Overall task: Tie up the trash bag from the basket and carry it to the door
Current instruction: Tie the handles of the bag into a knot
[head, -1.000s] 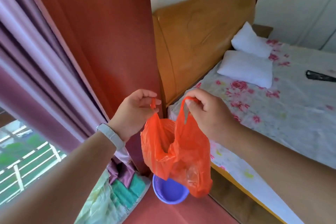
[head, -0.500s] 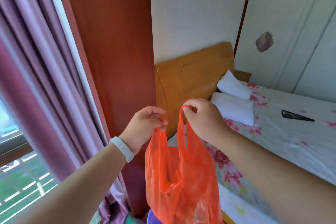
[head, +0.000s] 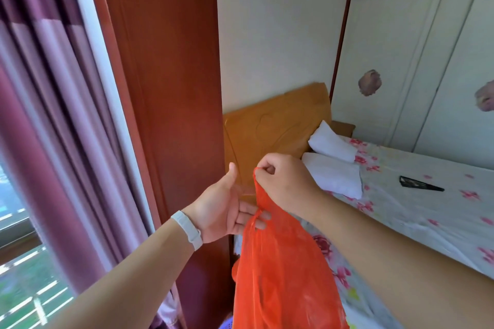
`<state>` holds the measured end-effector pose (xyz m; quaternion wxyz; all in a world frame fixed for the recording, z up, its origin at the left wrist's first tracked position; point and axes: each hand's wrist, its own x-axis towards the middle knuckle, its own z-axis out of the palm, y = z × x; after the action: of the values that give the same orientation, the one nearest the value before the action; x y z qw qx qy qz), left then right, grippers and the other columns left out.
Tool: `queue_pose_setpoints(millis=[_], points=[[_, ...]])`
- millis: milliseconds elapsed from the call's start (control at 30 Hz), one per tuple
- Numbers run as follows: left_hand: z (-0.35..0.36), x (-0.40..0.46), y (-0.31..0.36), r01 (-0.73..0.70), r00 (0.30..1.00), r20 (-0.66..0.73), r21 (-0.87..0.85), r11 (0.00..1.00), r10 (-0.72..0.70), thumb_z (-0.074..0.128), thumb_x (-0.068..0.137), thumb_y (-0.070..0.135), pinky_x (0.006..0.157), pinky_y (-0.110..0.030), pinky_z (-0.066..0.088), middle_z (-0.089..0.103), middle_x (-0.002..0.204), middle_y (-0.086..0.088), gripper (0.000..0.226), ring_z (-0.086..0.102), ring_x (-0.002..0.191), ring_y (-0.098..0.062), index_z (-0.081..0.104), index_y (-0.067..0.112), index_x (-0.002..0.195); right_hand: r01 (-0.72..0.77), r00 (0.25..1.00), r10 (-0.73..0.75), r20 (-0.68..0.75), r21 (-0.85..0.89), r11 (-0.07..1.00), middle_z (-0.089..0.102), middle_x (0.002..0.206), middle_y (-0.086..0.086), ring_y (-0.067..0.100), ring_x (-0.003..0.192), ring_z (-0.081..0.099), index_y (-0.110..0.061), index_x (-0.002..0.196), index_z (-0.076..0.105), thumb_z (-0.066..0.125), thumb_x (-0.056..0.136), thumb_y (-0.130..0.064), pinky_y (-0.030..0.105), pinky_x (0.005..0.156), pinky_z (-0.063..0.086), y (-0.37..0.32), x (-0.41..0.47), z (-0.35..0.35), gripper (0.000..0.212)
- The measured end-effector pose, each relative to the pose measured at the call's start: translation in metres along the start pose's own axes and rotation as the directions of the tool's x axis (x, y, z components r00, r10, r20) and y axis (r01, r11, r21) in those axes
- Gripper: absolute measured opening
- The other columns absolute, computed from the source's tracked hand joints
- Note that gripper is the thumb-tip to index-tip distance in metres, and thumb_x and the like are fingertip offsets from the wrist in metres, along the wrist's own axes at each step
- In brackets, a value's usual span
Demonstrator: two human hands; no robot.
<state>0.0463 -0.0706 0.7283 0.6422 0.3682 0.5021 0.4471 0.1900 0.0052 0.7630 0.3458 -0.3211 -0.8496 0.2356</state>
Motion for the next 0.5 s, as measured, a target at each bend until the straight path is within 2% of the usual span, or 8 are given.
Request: queue_pose_setpoints(millis=[100, 233, 367, 500], points=[[0.006, 0.004, -0.001, 0.037, 0.999, 0.039, 0.009, 0.999, -0.037, 0.015, 0.078, 0.082, 0.072, -0.036, 0.051, 0.068, 0.102, -0.027, 0.099, 0.068, 0.084, -0.035, 0.062, 0.004, 0.118, 0.053, 0.997, -0.054, 0.053, 0.030, 0.998, 0.067, 0.068, 0.001, 0.010, 0.063, 0.057, -0.016, 0.080, 0.070, 0.061, 0.091, -0.018, 0.028, 0.058, 0.046, -0.009, -0.004, -0.003, 0.014], [0.015, 0.006, 0.000, 0.014, 0.999, 0.035, 0.037, 0.999, -0.015, 0.029, 0.090, 0.060, 0.069, -0.031, 0.053, 0.068, 0.106, -0.026, 0.073, 0.068, 0.084, -0.031, 0.064, 0.001, 0.115, 0.100, 0.980, -0.109, 0.165, 0.060, 0.993, 0.066, 0.071, -0.010, 0.003, 0.070, 0.059, -0.025, 0.083, 0.071, 0.062, 0.091, -0.020, 0.021, 0.063, 0.047, -0.016, -0.006, -0.004, 0.013], [0.016, 0.008, -0.002, -0.074, 0.997, -0.032, -0.043, 0.996, 0.073, 0.033, 0.095, 0.029, 0.067, -0.030, 0.056, 0.072, 0.094, -0.020, 0.048, 0.070, 0.076, -0.028, 0.064, -0.003, 0.113, 0.155, 0.948, -0.176, 0.266, 0.099, 0.983, 0.065, 0.070, -0.013, 0.005, 0.073, 0.062, -0.026, 0.082, 0.071, 0.063, 0.091, -0.020, 0.028, 0.069, 0.052, -0.016, -0.004, -0.009, 0.014], [0.015, 0.009, -0.002, -0.117, 0.990, -0.084, -0.094, 0.989, 0.110, 0.036, 0.090, 0.005, 0.068, -0.030, 0.057, 0.073, 0.088, -0.019, 0.034, 0.071, 0.073, -0.026, 0.067, -0.002, 0.102, 0.147, 0.939, -0.169, 0.299, 0.095, 0.984, 0.067, 0.081, -0.007, 0.010, 0.076, 0.063, -0.023, 0.093, 0.068, 0.067, 0.088, -0.021, 0.031, 0.071, 0.053, -0.003, -0.001, -0.012, 0.005]])
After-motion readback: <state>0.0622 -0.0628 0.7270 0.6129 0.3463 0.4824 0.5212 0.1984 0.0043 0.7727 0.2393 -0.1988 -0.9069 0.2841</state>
